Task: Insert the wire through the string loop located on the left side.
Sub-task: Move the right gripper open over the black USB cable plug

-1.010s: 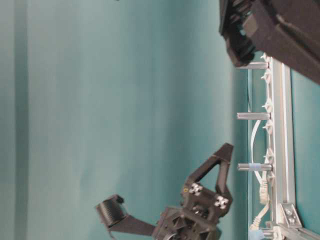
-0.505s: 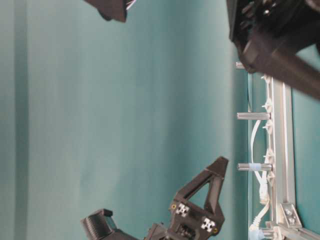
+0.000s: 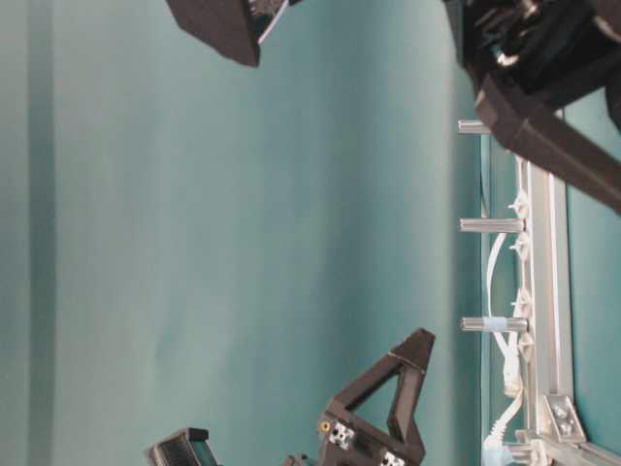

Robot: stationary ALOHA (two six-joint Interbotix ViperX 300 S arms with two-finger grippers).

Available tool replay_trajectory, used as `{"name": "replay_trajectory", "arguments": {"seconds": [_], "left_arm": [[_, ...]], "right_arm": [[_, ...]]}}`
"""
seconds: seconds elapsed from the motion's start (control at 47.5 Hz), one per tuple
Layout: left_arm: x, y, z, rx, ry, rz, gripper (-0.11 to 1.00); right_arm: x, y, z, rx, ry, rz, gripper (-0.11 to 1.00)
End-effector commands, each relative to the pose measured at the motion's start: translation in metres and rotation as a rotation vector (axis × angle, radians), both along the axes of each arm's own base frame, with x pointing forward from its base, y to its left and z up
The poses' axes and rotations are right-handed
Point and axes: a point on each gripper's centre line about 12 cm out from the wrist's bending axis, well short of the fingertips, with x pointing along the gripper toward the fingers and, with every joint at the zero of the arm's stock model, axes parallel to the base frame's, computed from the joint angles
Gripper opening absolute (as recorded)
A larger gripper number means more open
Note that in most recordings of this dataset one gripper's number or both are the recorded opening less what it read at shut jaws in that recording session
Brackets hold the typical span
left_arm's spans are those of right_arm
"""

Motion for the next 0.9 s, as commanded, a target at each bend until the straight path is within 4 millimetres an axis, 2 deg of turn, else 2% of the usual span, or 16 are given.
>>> {"name": "replay_trajectory", "arguments": {"seconds": [0.0,0.189,0.547,0.883], "left_arm": [[0.000,-0.001,0.009,0.014,-0.015,-0.009,0.66],[-0.001,-0.002,0.007,0.017,-0.006,-0.015,0.66],[-0.001,-0.002,0.006,0.019,-0.004,-0.017,0.66],[-0.006,-0.004,-0.001,0.014,0.016,-0.018,0.66]], "right_arm": [[0.003,0.007,0.014,0.031,-0.032,-0.032,0.84],[0.000,0.023,0.006,-0.030,-0.010,-0.066,0.84],[0.003,0.024,-0.004,-0.052,0.002,-0.108,0.84],[0.011,0.038,-0.019,-0.059,0.023,-0.085,0.84]]}}
